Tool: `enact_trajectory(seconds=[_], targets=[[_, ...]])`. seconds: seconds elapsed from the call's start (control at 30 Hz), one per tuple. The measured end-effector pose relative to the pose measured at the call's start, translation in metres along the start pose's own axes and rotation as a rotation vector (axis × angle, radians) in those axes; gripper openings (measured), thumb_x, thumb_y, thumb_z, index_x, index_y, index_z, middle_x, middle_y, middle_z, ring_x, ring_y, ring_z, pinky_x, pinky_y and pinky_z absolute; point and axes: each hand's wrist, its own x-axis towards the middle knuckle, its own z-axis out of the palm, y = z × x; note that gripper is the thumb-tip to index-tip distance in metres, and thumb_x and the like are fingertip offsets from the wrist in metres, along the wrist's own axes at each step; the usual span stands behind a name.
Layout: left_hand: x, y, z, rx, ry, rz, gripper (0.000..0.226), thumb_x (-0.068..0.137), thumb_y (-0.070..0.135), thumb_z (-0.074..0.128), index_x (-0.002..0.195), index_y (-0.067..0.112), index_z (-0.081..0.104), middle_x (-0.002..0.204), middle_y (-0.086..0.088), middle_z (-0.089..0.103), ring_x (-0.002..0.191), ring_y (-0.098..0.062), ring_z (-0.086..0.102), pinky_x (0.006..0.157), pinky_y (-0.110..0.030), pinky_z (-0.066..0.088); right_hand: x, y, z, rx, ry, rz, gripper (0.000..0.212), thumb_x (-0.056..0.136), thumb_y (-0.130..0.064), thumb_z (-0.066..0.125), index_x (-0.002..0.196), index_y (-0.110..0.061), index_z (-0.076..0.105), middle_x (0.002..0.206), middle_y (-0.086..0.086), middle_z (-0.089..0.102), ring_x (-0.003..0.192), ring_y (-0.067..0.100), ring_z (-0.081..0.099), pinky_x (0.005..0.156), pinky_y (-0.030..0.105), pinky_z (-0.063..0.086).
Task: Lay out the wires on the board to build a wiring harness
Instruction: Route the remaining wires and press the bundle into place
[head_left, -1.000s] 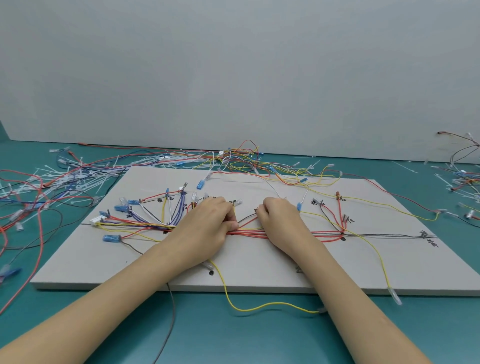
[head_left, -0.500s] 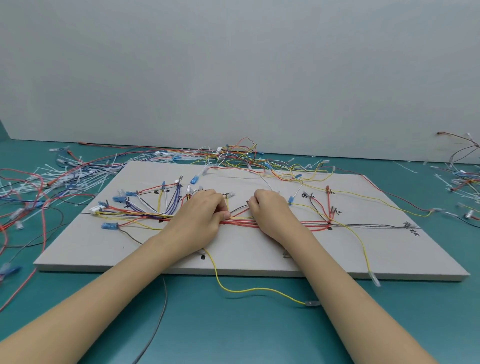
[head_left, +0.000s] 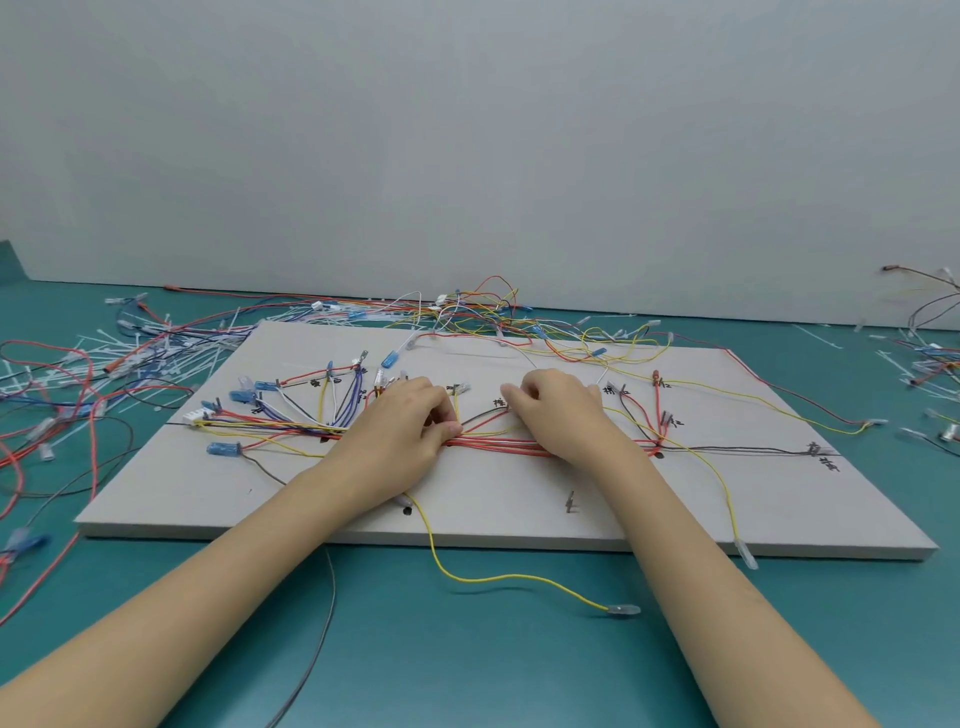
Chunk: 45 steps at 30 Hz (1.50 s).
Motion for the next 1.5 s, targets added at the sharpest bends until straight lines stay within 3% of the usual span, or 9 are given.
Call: enact_trajectory(seconds=[0.23, 0.37, 0.5, 0.73, 0.93, 1.07, 1.27, 1.4, 1.5], targets=[[0.000, -0.002, 0.000, 0.006, -0.018, -0.004, 0.010, 0.092, 0.027, 0.062, 0.083, 0.024, 0.058, 0.086, 0.009, 0.054, 0.086, -0.013, 0.048, 0.080, -0.030, 0.042, -0.006, 0.037, -0.026, 0.151, 0.032, 0.067, 0.008, 0.089, -0.027, 0.062, 0.081, -0.030, 0.062, 0.090, -0.009, 0.062, 0.099, 0.019, 0.055, 0.097, 0.042, 0.041], [-0.001, -0.002, 0.000, 0.005, -0.023, -0.006, 0.010, 0.093, 0.028, 0.061, 0.084, 0.024, 0.058, 0.087, 0.009, 0.054, 0.087, -0.012, 0.048, 0.081, -0.031, 0.043, -0.007, 0.042, -0.032, 0.134, 0.019, 0.086, 0.021, 0.081, -0.017, 0.067, 0.090, -0.036, 0.065, 0.104, -0.004, 0.058, 0.107, 0.022, 0.052, 0.098, 0.044, 0.042], [0.000, -0.002, 0.000, 0.008, -0.026, -0.006, 0.010, 0.093, 0.028, 0.061, 0.084, 0.025, 0.057, 0.087, 0.009, 0.054, 0.087, -0.012, 0.049, 0.082, -0.032, 0.044, -0.004, 0.043, -0.028, -0.022, 0.082, 0.110, 0.023, 0.085, -0.016, 0.063, 0.103, -0.027, 0.070, 0.111, 0.001, 0.060, 0.114, 0.025, 0.048, 0.095, 0.038, 0.040], [-0.001, -0.002, 0.000, -0.006, -0.027, -0.013, 0.010, 0.093, 0.029, 0.061, 0.084, 0.026, 0.057, 0.087, 0.009, 0.054, 0.087, -0.012, 0.049, 0.083, -0.033, 0.044, -0.003, 0.049, -0.027, 0.067, 0.112, 0.084, 0.018, 0.085, -0.010, 0.061, 0.074, -0.022, 0.067, 0.081, -0.008, 0.061, 0.108, 0.024, 0.050, 0.084, 0.035, 0.044], [-0.002, -0.001, -0.001, -0.011, -0.028, -0.013, 0.009, 0.093, 0.029, 0.061, 0.085, 0.024, 0.058, 0.088, 0.008, 0.055, 0.088, -0.012, 0.049, 0.083, -0.033, 0.044, -0.003, 0.051, -0.027, 0.026, 0.101, 0.060, 0.014, 0.087, -0.013, 0.064, 0.077, -0.022, 0.067, 0.096, 0.002, 0.061, 0.102, 0.022, 0.052, 0.080, 0.032, 0.043], [-0.002, -0.003, -0.001, -0.007, -0.033, -0.008, 0.009, 0.093, 0.029, 0.060, 0.085, 0.025, 0.058, 0.088, 0.010, 0.054, 0.088, -0.011, 0.049, 0.083, -0.032, 0.045, -0.003, 0.048, -0.036, 0.123, 0.179, 0.054, 0.013, 0.089, -0.009, 0.060, 0.081, -0.018, 0.065, 0.098, 0.003, 0.056, 0.087, 0.016, 0.048, 0.066, 0.028, 0.031], [-0.001, -0.002, -0.004, -0.022, -0.036, 0.036, 0.007, 0.091, 0.026, 0.064, 0.085, 0.027, 0.062, 0.087, 0.010, 0.055, 0.090, -0.013, 0.049, 0.087, -0.035, 0.042, -0.008, 0.032, -0.044, 0.173, 0.250, -0.031, 0.012, 0.092, -0.010, 0.058, 0.085, -0.018, 0.062, 0.092, 0.002, 0.061, 0.084, 0.018, 0.053, 0.076, 0.031, 0.043], [0.001, 0.000, -0.007, -0.021, -0.051, 0.069, 0.007, 0.090, 0.019, 0.066, 0.092, 0.023, 0.072, 0.091, 0.003, 0.059, 0.091, -0.017, 0.052, 0.088, -0.040, 0.043, -0.013, 0.029, -0.047, 0.209, 0.188, -0.063, 0.014, 0.090, -0.024, 0.060, 0.095, -0.018, 0.072, 0.104, 0.001, 0.056, 0.101, 0.016, 0.051, 0.090, 0.033, 0.042], [0.001, 0.003, -0.006, 0.007, -0.060, 0.070, 0.013, 0.091, 0.018, 0.063, 0.096, 0.024, 0.073, 0.094, 0.002, 0.060, 0.095, -0.020, 0.052, 0.090, -0.043, 0.042, -0.012, 0.027, -0.047, 0.262, 0.334, -0.057, 0.019, 0.094, -0.019, 0.057, 0.097, -0.010, 0.074, 0.099, 0.002, 0.060, 0.100, 0.020, 0.056, 0.086, 0.030, 0.041]])
